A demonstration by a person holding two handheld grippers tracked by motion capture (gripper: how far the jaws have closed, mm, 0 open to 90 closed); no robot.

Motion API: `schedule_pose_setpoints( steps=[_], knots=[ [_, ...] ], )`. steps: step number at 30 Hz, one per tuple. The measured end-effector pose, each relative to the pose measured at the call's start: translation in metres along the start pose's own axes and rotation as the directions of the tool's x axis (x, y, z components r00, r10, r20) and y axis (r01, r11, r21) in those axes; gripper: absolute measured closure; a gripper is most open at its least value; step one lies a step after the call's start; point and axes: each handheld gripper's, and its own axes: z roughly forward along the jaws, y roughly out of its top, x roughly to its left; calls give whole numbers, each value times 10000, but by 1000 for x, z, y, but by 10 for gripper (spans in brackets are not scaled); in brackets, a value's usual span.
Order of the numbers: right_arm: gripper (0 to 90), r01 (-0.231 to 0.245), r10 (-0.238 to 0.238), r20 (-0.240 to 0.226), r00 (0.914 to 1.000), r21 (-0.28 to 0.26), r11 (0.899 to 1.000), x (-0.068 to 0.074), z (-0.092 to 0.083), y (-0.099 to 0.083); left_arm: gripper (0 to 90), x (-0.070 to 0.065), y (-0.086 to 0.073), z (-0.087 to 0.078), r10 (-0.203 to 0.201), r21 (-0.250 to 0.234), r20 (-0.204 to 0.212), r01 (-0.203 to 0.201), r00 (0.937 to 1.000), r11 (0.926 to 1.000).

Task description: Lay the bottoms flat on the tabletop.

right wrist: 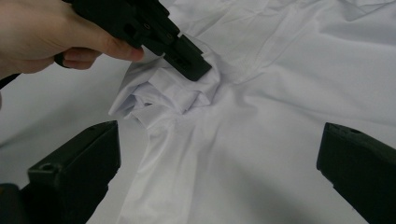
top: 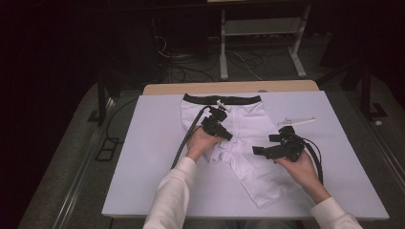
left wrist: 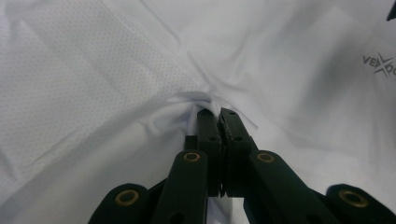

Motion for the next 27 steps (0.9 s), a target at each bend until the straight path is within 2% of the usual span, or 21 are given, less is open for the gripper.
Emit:
schedule_pose_setpoints(
  steps=[2, 5, 6, 10, 12, 17, 19, 23, 27],
  knots=[
    [0, 8, -8, 10, 10000, 31, 10000, 0, 1, 0, 859, 1, 0, 6, -92, 77, 203, 91, 9998, 9999],
    [0, -6, 6, 30, 10000, 35, 10000, 0, 1, 0, 763, 2, -1, 12, -456, 81, 751, 451, 9961, 9989],
    [0, -8, 8, 49, 10000, 37, 10000, 0, 1, 0, 745, 2, -1, 11, -454, 87, 768, 448, 9960, 9990],
    [0, -45, 45, 75, 10000, 7, 10000, -2, 0, -1, 587, -3, 0, -2, -120, -170, 474, 128, 9988, 9998],
    [0, -51, 51, 88, 9999, -5, 10000, -2, 1, -1, 476, -6, 0, -16, 46, -482, 141, -39, 9999, 9988],
    [0, -60, 61, 78, 10000, -23, 10000, -1, 3, 0, 336, -8, -9, -46, 205, -999, -536, -258, 9984, 9947],
    [0, -60, 60, 55, 10000, -55, 10000, -1, 3, 0, 314, -8, -16, -56, 152, -1201, -724, -239, 9973, 9925],
    [0, -173, 173, -44, 9998, -77, 9998, -1, 7, 2, 312, -3, -37, -70, -6, -1745, -699, -116, 9976, 9846],
    [37, -155, 155, -222, 9996, 12, 9999, 4, 15, 6, 316, 3, -59, -71, -250, -1984, -608, 125, 9978, 9800]
  ],
)
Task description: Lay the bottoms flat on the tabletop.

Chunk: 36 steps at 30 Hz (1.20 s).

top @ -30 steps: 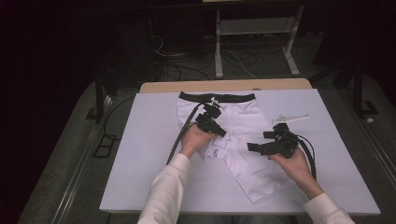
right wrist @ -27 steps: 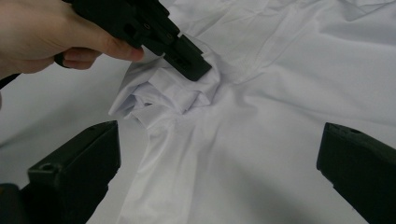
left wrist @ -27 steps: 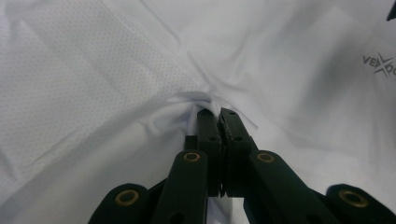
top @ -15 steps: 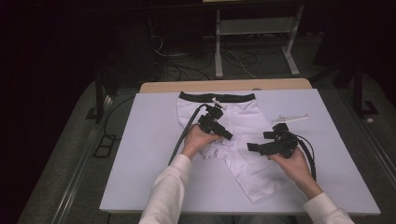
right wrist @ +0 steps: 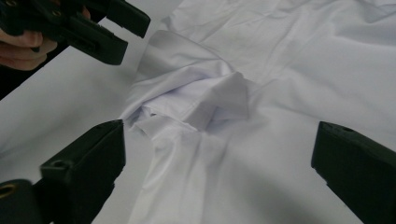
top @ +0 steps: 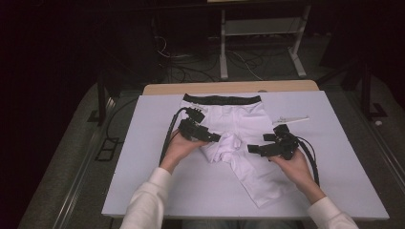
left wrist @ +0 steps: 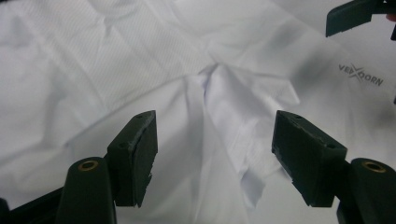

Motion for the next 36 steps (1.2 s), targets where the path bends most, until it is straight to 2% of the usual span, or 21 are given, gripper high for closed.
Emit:
schedule_pose_setpoints(
  steps=[6, 8, 10, 12, 15, 21, 24, 29, 31, 33, 34, 36],
  knots=[
    [85, -99, 100, -36, 9999, 352, 9993, 6, 17, 8, 325, 1, -28, 2, -210, -226, 65, 211, 9998, 9995],
    [121, -171, 175, -66, 9998, 506, 9986, 7, 23, 9, 337, 1, -37, 4, -214, -269, -36, 213, 9998, 9994],
    [145, -281, 289, -115, 9995, 675, 9973, 8, 29, 9, 369, 0, -45, 7, -102, -375, -423, 86, 9991, 9993],
    [189, -403, 403, 15, 9992, 923, 9949, 10, 34, 9, 386, -1, -51, 9, -126, -408, -488, 106, 9987, 9991],
    [284, -535, 556, -135, 9984, 1235, 9909, 12, 40, 8, 386, -4, -53, 9, 41, -306, -594, -59, 9982, 9995],
    [410, -963, 1006, -250, 9946, 1368, 9859, 12, 47, 9, 395, -14, -54, 5, 286, -670, -831, -342, 9961, 9972],
    [467, -1179, 1211, -93, 9926, 1646, 9793, 11, 55, 10, 395, -18, -56, 9, 480, -442, -1035, -528, 9935, 9976],
    [715, -1152, 1142, 153, 9933, 1691, 9788, 10, 60, 14, 424, -23, -55, 15, 848, -158, -1321, -876, 9876, 9960],
    [821, -1014, 988, 232, 9948, 1750, 9793, 10, 59, 15, 507, -24, -55, 18, 1132, 70, -1588, -1135, 9808, 9935],
    [857, -845, 793, 354, 9962, 1845, 9792, 9, 58, 15, 632, -23, -54, 20, 1432, 420, -2056, -1374, 9681, 9896],
    [859, -807, 746, 393, 9964, 1879, 9789, 9, 56, 16, 697, -21, -54, 19, 1379, 425, -2130, -1319, 9673, 9904],
    [861, -808, 753, 367, 9965, 1842, 9796, 8, 53, 16, 821, -17, -53, 15, 1206, 186, -2083, -1193, 9706, 9927]
  ],
)
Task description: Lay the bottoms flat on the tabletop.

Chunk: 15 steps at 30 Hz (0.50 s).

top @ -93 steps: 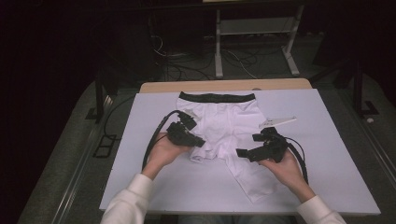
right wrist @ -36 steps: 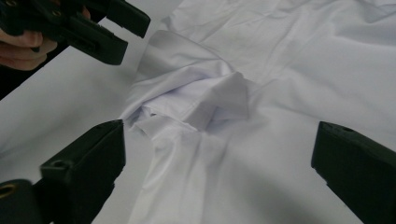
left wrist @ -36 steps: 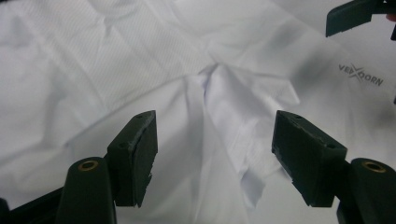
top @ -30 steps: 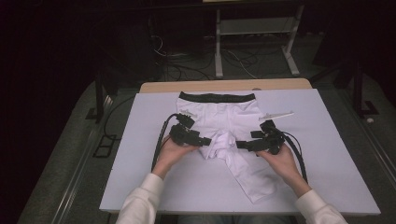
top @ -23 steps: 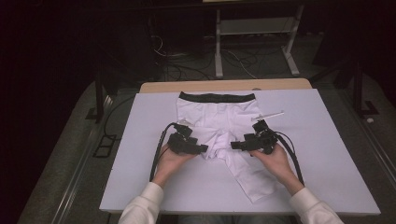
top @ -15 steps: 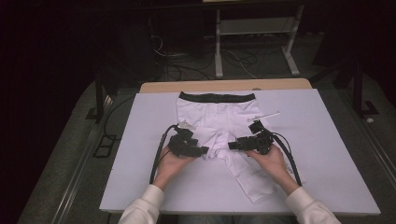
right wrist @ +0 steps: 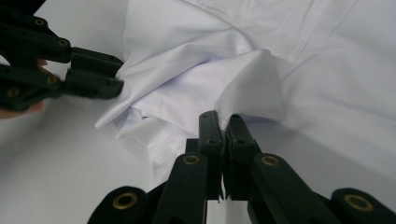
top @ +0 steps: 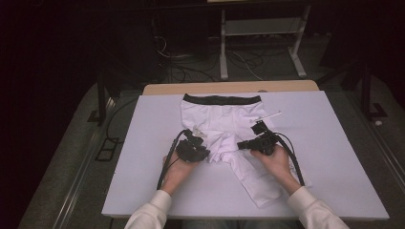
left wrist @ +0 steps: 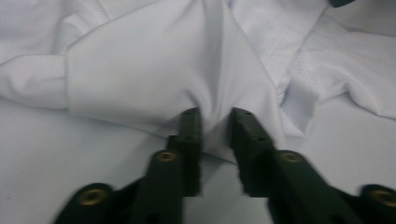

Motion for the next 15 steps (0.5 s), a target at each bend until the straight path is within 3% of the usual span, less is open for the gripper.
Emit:
schedule_pose_setpoints(
  steps=[2, 7, 11, 15],
  knots=[
    [862, -69, 68, -106, 9999, -123, 9999, -1, -4, 0, 877, 5, 1, -7, -283, -314, 256, 291, 9993, 9991],
    [865, -151, 143, -300, 9994, -276, 9995, -3, -12, -1, 886, 11, 5, -15, -331, -519, 325, 348, 9989, 9980],
    [867, -225, 212, -340, 9992, -386, 9990, -7, -18, -2, 888, 24, 8, -18, -625, -669, 264, 641, 9977, 9957],
    [869, -374, 356, -320, 9989, -568, 9977, -12, -25, -4, 889, 41, 11, -18, -907, -587, -88, 900, 9958, 9942]
  ],
)
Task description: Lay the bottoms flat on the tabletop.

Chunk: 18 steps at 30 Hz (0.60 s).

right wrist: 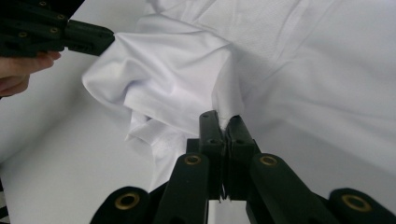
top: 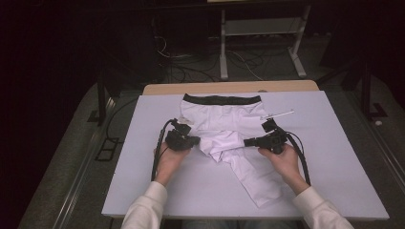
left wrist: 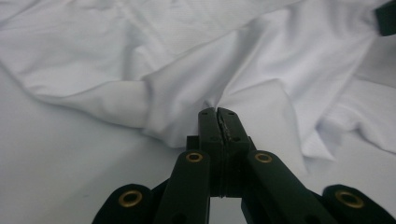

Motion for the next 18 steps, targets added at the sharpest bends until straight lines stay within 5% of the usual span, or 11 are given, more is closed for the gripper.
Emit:
schedule_pose_setpoints(
  steps=[9, 18],
  knots=[
    [869, -152, 151, -57, 9999, -81, 9999, -7, -2, 1, 893, 31, 16, 9, -633, 213, -310, 639, 9975, 9977],
    [868, -157, 158, -36, 9999, 206, 9997, -7, 4, -2, 882, 25, 2, 3, -1289, -308, 348, 1300, 9910, 9910]
  ],
)
